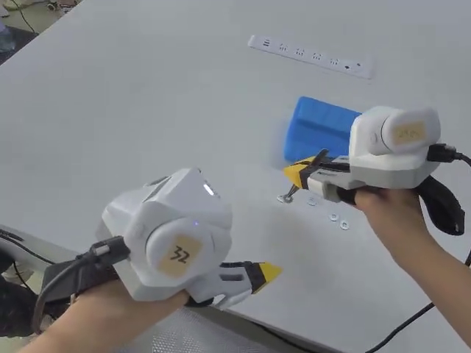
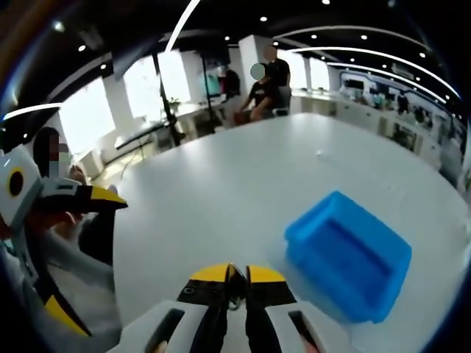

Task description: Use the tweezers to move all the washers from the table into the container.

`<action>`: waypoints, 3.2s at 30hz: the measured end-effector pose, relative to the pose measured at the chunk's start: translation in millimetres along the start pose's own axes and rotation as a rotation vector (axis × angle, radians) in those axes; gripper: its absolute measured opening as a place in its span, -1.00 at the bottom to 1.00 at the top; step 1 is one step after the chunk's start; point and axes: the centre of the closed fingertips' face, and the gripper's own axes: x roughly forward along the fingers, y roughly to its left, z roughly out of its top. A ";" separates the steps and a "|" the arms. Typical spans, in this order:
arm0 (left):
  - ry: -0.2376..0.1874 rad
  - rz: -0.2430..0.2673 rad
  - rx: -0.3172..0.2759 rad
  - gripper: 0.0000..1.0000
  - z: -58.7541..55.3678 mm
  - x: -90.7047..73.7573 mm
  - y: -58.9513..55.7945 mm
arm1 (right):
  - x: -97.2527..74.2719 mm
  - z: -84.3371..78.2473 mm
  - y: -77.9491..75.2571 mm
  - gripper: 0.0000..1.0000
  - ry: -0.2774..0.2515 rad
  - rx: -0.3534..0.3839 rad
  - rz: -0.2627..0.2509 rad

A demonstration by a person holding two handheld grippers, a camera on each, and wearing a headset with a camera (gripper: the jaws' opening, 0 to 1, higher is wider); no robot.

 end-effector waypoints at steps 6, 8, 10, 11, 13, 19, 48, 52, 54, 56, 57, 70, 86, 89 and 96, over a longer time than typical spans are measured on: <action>-0.006 0.001 0.010 0.97 4.0 -0.1 0.2 | -9.6 15.5 7.9 -0.93 0.000 -0.089 0.009; -0.002 0.003 0.022 0.97 4.0 -0.3 0.4 | -12.7 23.5 9.9 -0.93 -0.010 -0.101 0.010; -0.003 0.006 0.027 0.97 4.4 -0.8 0.8 | -14.9 30.4 10.9 -0.93 -0.023 -0.107 0.010; -0.004 0.007 0.026 0.97 4.4 -1.0 1.0 | -15.6 33.6 11.3 -0.93 -0.028 -0.109 0.012; -0.005 0.008 0.019 0.97 3.8 -1.5 1.3 | -16.2 43.1 7.0 -0.93 -0.046 -0.116 0.006; 0.005 0.021 0.027 0.96 -3.0 -4.2 0.4 | -16.9 64.7 -0.3 -0.93 -0.090 -0.098 -0.005; 0.007 0.071 0.003 0.94 -16.4 1.2 11.9 | 26.2 61.2 -95.1 -0.93 -0.078 -0.015 -0.157; 0.004 0.082 0.018 0.93 -16.0 1.6 13.1 | 37.5 53.4 -105.2 -0.93 -0.055 -0.011 -0.182; -0.004 0.087 0.028 0.94 -14.7 1.3 12.9 | 40.8 50.0 -109.3 -0.93 -0.049 -0.004 -0.185; -0.016 0.084 0.037 0.94 -12.7 1.1 11.5 | 45.9 47.3 -114.6 -0.93 -0.042 0.008 -0.190; -0.014 0.083 0.037 0.95 -12.9 1.5 11.3 | 48.6 46.0 -116.5 -0.93 -0.043 0.020 -0.193; -0.012 0.087 -0.014 0.93 -12.6 -0.1 15.8 | 58.9 32.6 -117.0 -0.92 -0.051 0.091 -0.204; -0.027 0.092 -0.018 0.93 -0.3 -9.5 17.7 | 48.2 38.2 -116.6 -0.90 -0.078 0.108 -0.207; -0.043 0.083 -0.041 0.94 3.5 -11.9 15.8 | 42.7 40.1 -115.5 -0.90 -0.082 0.110 -0.216; -0.051 0.076 -0.027 0.95 10.4 -15.2 11.4 | 16.5 56.1 -98.5 -0.90 -0.133 0.101 -0.208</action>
